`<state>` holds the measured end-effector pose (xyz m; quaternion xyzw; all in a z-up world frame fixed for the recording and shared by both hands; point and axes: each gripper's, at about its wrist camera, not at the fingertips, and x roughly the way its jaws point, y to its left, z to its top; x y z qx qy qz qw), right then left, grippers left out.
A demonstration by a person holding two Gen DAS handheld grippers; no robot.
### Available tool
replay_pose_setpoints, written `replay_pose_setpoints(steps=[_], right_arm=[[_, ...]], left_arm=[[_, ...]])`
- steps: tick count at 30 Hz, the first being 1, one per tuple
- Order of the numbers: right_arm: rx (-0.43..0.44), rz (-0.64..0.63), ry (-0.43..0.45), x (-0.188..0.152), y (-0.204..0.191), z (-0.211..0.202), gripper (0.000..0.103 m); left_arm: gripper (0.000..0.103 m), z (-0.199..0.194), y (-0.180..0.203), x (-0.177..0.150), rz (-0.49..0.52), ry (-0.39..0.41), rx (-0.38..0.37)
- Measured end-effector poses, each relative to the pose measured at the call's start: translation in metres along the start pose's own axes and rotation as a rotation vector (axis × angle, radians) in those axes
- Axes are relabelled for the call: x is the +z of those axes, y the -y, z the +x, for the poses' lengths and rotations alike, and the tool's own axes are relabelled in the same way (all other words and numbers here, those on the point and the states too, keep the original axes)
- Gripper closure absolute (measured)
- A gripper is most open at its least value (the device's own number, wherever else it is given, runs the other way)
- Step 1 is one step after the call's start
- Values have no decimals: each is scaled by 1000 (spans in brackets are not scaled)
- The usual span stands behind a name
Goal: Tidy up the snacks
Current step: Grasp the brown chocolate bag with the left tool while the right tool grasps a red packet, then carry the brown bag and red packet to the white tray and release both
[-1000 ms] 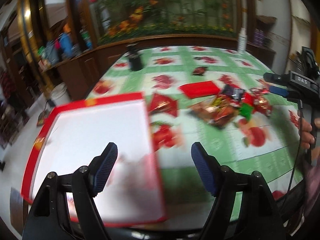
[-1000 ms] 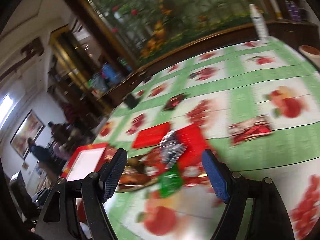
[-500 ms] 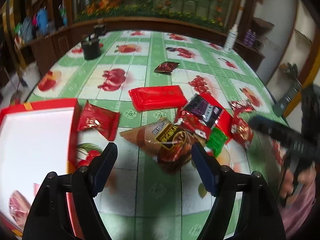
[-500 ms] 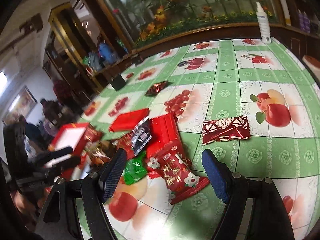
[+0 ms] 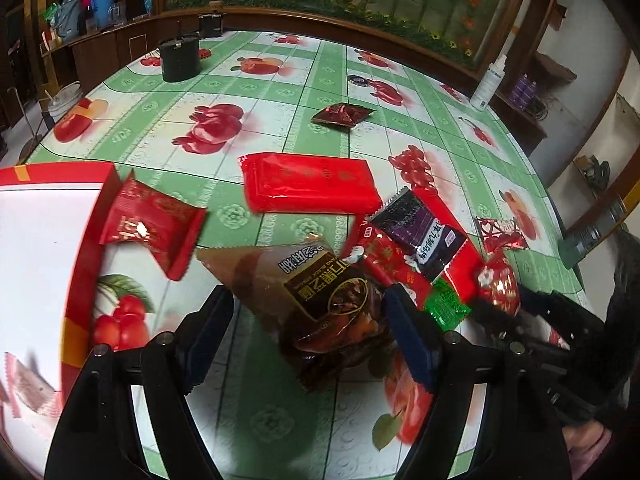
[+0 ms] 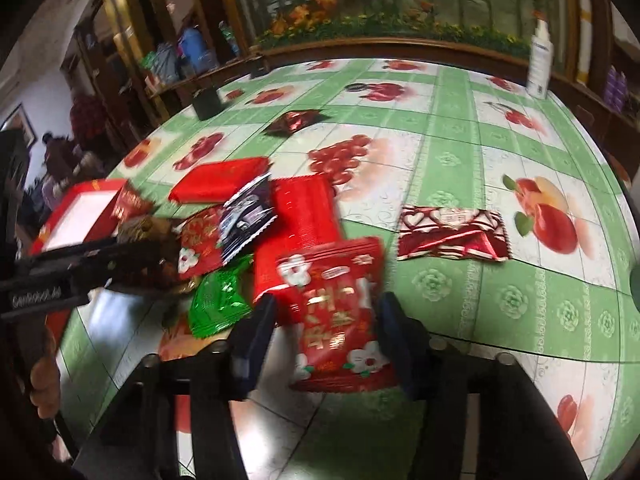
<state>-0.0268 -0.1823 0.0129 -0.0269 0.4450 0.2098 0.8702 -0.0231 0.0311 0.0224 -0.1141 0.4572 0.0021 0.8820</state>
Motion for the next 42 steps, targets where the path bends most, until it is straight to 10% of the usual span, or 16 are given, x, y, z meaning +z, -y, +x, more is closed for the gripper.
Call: replay_pose_setpoints(steps=[23,42], right_arm=[[28,-57,11,-3,-12,-2,64],[150,195,44,-13,7,-10,67]], left_arm=[[49,-21,-7,-18,62,100,-33],[51,-61,-29,-69,111,110,-120]])
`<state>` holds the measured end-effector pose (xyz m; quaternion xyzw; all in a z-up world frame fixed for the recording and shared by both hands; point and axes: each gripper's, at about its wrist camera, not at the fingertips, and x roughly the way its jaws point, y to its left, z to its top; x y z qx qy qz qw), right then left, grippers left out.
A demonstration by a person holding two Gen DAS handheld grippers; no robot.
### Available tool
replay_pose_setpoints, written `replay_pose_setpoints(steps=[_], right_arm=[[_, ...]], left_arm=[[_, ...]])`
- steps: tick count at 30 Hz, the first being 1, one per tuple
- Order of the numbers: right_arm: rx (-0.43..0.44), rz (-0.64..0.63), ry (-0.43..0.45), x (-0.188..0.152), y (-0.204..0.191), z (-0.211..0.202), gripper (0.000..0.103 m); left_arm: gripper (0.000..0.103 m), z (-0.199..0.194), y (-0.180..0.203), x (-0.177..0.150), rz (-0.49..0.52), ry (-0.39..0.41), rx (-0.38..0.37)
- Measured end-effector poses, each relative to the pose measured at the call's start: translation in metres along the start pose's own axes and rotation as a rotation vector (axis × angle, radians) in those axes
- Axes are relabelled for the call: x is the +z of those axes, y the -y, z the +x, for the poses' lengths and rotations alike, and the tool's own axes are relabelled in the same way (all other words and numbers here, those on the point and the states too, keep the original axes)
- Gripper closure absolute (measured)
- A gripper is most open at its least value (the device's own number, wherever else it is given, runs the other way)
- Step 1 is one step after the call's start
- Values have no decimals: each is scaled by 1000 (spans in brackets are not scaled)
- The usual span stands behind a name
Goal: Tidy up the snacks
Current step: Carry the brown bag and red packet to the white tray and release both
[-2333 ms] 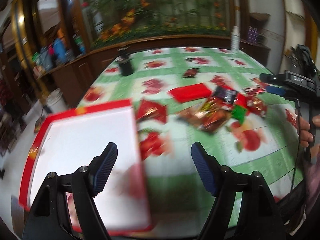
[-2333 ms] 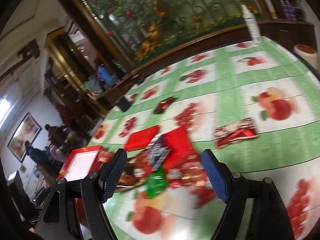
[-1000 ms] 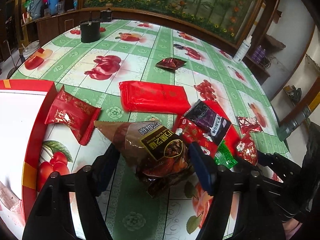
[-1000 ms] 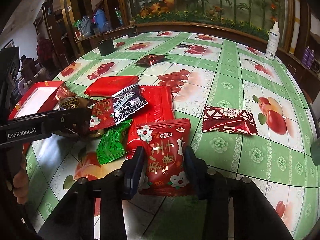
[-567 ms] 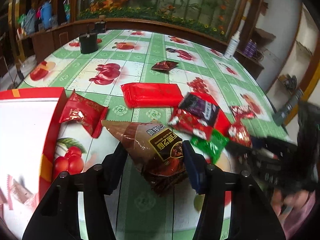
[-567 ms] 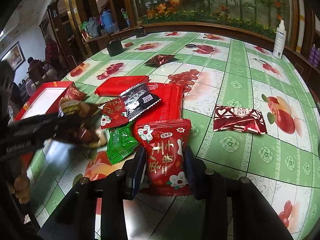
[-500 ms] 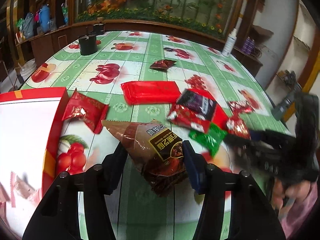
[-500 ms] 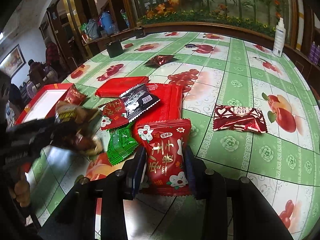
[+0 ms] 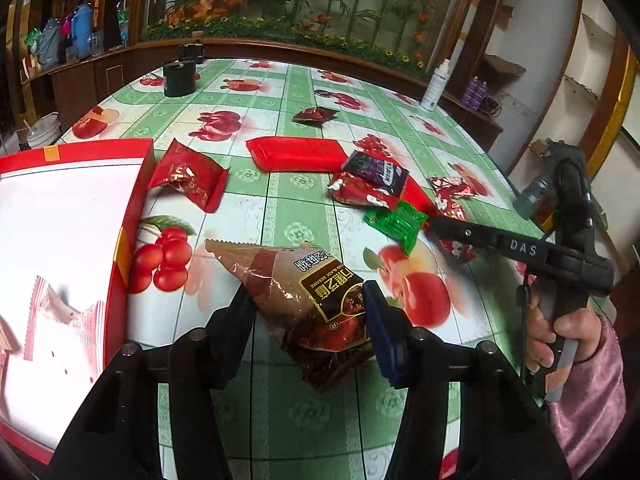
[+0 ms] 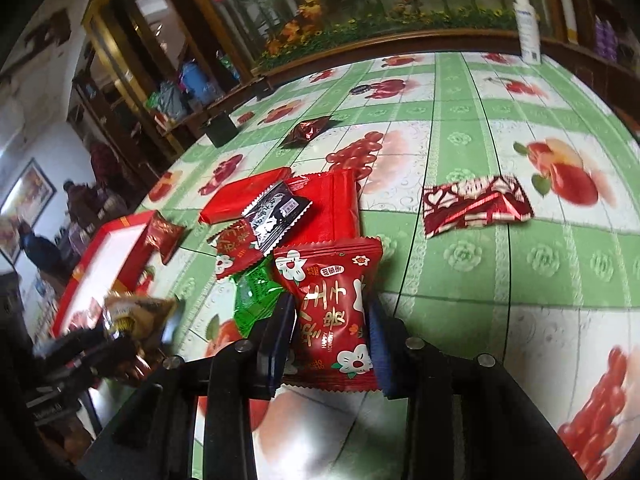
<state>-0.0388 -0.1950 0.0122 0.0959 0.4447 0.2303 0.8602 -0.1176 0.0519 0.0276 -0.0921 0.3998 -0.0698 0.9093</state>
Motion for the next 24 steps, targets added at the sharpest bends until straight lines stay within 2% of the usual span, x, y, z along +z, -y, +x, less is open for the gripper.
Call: replay_pose_setpoints(steps=[5,11,14,24], right_arm=[[21,122,10,-4,6,-6,68],[79,188,19,-11,-3,-11,68],[119,205,24,-15,-12,-13,68],[176,182,35,-12,-43,-19,69]], left_arm=[[51,-9,-6,-6,0,1,-18],[51,-20,-17,-10,-21,17,-44],[51,-23,-20,-10,-28,24,-53],[51,-52,-31,-1,-51,88,-76]])
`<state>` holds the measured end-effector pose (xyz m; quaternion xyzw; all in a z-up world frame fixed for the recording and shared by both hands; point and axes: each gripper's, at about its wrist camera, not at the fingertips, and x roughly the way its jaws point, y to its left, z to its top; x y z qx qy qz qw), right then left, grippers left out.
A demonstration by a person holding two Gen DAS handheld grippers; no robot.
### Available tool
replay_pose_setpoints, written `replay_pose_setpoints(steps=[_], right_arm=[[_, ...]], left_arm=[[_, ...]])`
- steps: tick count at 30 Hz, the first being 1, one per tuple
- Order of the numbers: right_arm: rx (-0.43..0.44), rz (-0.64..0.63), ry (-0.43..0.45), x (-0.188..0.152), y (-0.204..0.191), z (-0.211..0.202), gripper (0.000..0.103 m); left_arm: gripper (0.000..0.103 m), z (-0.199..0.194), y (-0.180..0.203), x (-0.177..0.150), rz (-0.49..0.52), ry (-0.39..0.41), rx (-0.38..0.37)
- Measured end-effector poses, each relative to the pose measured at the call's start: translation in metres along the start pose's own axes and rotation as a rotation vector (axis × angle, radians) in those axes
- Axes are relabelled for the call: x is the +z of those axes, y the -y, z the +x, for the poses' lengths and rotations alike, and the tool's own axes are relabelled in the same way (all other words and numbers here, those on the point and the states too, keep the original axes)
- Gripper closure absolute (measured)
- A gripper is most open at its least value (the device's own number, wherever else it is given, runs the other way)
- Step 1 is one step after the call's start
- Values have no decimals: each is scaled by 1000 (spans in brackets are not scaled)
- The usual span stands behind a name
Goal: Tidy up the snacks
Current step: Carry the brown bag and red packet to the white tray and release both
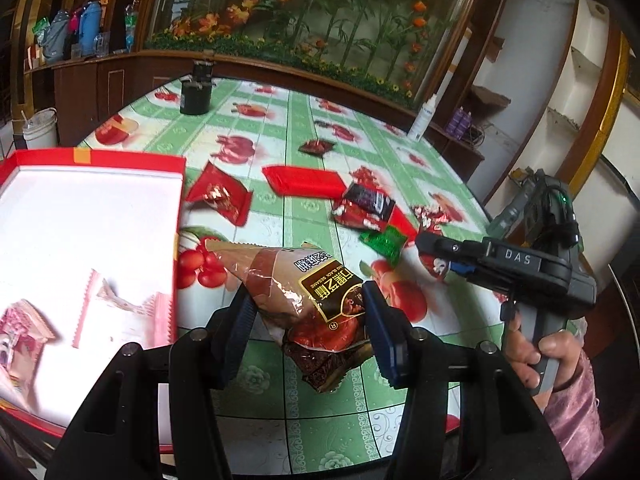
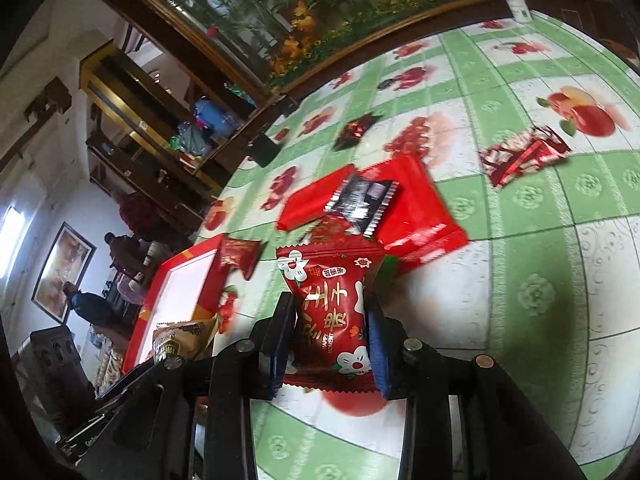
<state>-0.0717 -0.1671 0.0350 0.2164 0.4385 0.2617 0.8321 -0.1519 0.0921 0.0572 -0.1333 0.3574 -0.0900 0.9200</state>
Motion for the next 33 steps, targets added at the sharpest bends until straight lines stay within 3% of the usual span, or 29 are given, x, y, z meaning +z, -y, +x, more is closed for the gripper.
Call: replay_pose_setpoints(steps=[17,33], right_arm=[[130,-96,-4,3,-63,6,69],[268,-249,-67,-5,-162,41,69]], left_arm=[[51,-51,-24,17,-52,124,37],[51,-83,-65,25,-121,214,106]])
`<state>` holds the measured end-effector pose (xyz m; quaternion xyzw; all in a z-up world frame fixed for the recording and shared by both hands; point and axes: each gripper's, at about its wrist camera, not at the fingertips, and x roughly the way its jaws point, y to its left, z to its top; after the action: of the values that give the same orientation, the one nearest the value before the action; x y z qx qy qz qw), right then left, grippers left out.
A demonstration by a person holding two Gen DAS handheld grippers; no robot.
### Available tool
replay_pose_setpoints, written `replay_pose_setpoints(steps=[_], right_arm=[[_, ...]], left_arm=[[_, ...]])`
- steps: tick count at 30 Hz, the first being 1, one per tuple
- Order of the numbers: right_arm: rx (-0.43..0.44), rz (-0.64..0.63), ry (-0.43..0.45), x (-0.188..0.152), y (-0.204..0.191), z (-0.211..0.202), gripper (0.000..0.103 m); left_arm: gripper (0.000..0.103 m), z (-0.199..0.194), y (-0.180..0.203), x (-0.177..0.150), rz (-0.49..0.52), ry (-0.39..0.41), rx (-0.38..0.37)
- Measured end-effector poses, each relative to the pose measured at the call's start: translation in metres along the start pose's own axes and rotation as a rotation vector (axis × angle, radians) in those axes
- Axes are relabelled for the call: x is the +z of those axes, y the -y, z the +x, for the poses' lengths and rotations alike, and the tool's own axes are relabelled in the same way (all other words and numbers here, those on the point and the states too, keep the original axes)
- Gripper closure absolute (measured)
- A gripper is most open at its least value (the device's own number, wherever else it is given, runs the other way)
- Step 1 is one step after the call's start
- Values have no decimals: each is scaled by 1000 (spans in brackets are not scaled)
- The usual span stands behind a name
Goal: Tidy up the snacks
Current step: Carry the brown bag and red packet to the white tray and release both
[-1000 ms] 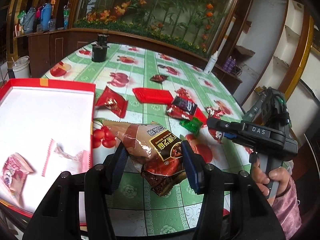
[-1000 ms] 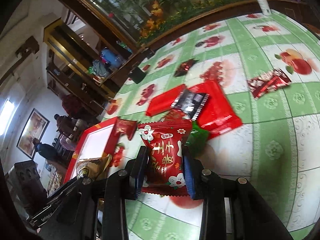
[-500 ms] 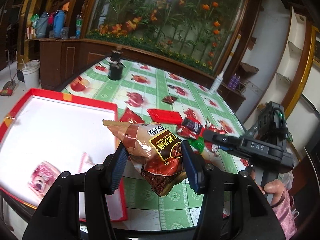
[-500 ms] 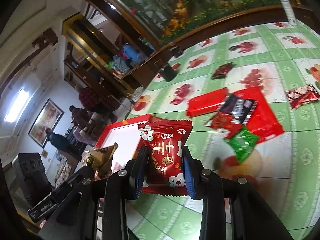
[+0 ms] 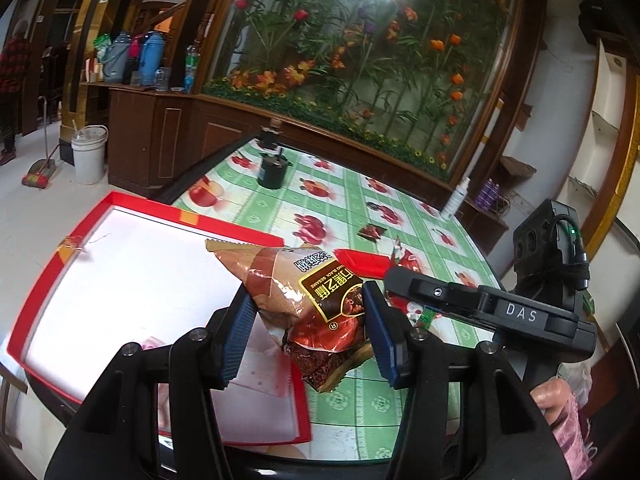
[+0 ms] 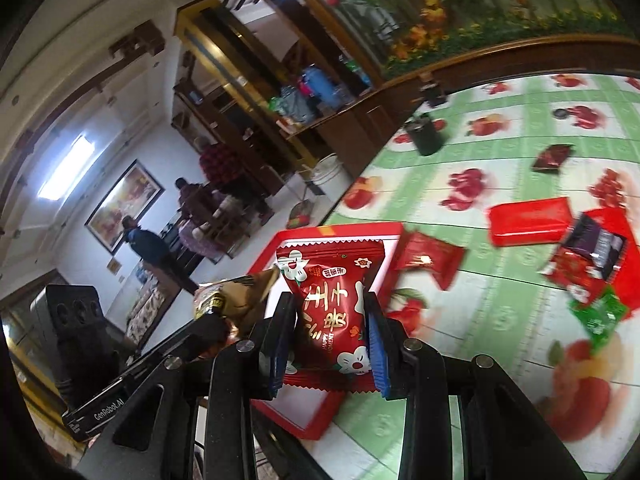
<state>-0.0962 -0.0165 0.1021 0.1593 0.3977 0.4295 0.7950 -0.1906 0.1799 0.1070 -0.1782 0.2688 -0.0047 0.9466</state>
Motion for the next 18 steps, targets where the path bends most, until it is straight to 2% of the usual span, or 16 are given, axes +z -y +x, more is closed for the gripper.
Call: replay_pose_setpoints(steps=[13,18], right_arm=[[89,-42,-84,-2,-46,61,69],[82,-46,-94,3,-57,83,69]], left_arm=[[51,-18,-31,9,-41,74,64],[51,-16,-59,9,-99,68,121]])
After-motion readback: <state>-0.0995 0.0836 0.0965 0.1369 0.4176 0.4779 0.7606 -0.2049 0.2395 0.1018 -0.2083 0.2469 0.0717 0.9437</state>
